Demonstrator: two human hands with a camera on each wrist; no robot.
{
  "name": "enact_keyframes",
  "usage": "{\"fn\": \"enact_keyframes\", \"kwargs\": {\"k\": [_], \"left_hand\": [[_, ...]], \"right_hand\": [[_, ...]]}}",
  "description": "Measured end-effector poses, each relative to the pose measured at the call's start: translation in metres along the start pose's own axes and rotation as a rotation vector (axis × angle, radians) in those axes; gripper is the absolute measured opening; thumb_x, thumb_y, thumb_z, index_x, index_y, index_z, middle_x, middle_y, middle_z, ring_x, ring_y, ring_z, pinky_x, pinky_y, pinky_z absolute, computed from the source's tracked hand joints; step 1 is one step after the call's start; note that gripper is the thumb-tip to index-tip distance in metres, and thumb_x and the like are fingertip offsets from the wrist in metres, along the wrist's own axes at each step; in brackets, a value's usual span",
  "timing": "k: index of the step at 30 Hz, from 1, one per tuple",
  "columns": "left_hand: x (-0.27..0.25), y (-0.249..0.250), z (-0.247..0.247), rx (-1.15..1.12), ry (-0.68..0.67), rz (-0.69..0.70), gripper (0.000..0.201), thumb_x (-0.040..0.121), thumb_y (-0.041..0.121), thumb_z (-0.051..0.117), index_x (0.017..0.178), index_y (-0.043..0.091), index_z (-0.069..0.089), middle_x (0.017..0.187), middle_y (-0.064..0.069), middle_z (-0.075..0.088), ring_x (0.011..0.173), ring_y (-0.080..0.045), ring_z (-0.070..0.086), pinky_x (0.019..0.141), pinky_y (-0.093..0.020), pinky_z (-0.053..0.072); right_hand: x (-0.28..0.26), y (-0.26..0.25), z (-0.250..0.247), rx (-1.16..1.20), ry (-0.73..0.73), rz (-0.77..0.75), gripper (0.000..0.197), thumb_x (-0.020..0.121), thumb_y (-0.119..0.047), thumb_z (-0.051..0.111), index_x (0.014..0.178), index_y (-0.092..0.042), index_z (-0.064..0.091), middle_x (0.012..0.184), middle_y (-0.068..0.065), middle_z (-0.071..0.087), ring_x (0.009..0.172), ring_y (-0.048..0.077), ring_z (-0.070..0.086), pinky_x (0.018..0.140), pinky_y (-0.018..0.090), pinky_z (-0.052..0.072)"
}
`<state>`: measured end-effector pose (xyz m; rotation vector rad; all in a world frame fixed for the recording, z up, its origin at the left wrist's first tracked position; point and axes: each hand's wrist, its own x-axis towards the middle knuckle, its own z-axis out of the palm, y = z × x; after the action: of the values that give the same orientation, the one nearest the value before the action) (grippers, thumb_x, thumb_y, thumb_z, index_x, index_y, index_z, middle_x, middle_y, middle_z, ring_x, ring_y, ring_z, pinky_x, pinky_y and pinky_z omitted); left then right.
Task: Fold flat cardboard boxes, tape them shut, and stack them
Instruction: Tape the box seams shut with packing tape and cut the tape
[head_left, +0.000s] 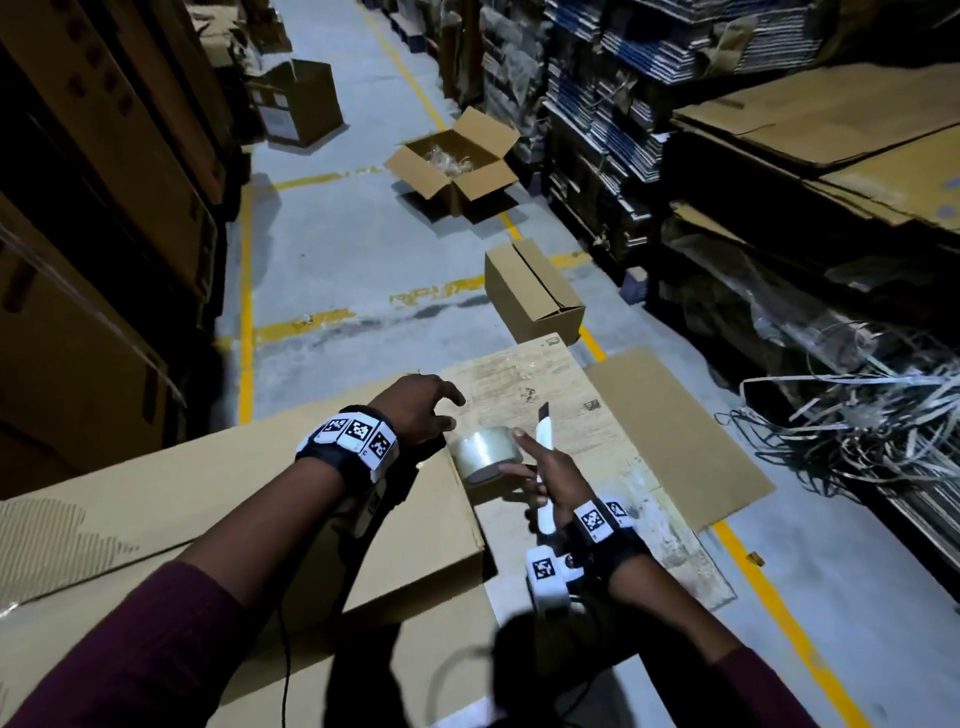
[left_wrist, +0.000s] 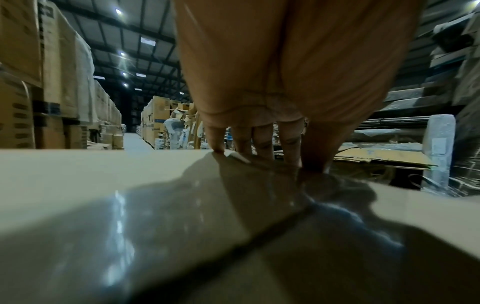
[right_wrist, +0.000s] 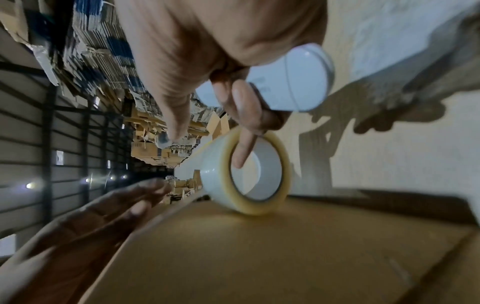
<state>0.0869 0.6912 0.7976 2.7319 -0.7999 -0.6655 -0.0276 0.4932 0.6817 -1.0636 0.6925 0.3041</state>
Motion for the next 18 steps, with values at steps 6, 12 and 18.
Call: {"fn": "enact_keyframes", "kwargs": {"k": [6, 12, 18], "left_hand": [[0.005, -0.008, 0.004, -0.030, 0.023, 0.064, 0.035, 0.095, 0.029, 0.067, 0.128, 0.020, 0.065, 0.117, -0.009, 0.070, 0.110, -0.025, 0.062, 0.096, -0.027, 0.036], [0.018, -0.008, -0.007, 0.027, -0.103, 0.110, 0.050, 0.094, 0.034, 0.068, 0.140, 0.024, 0.052, 0.135, 0.005, 0.060, 0.118, -0.019, 0.057, 0.096, -0.025, 0.037], [0.045, 0.012, -0.017, -0.330, -0.339, 0.215, 0.034, 0.097, 0.026, 0.065, 0.130, 0.024, 0.058, 0.117, 0.012, 0.066, 0.093, -0.018, 0.073, 0.092, -0.034, 0.052]], "right_hand": [[0.011, 0.008, 0.036, 0.102, 0.199, -0.078, 0.036, 0.078, -0.018, 0.087, 0.092, -0.010, 0.055, 0.061, 0.002, 0.048, 0.038, 0.011, 0.040, 0.041, 0.023, 0.031], [-0.008, -0.015, 0.027, 0.416, 0.205, -0.194, 0.060, 0.084, -0.005, 0.079, 0.135, -0.012, 0.048, 0.079, 0.005, 0.058, 0.042, 0.009, 0.039, 0.041, 0.023, 0.032], [-0.033, -0.040, 0.027, 0.352, 0.166, -0.352, 0.057, 0.083, -0.004, 0.080, 0.129, -0.020, 0.052, 0.061, -0.005, 0.051, 0.043, 0.009, 0.035, 0.040, 0.021, 0.031]]}}
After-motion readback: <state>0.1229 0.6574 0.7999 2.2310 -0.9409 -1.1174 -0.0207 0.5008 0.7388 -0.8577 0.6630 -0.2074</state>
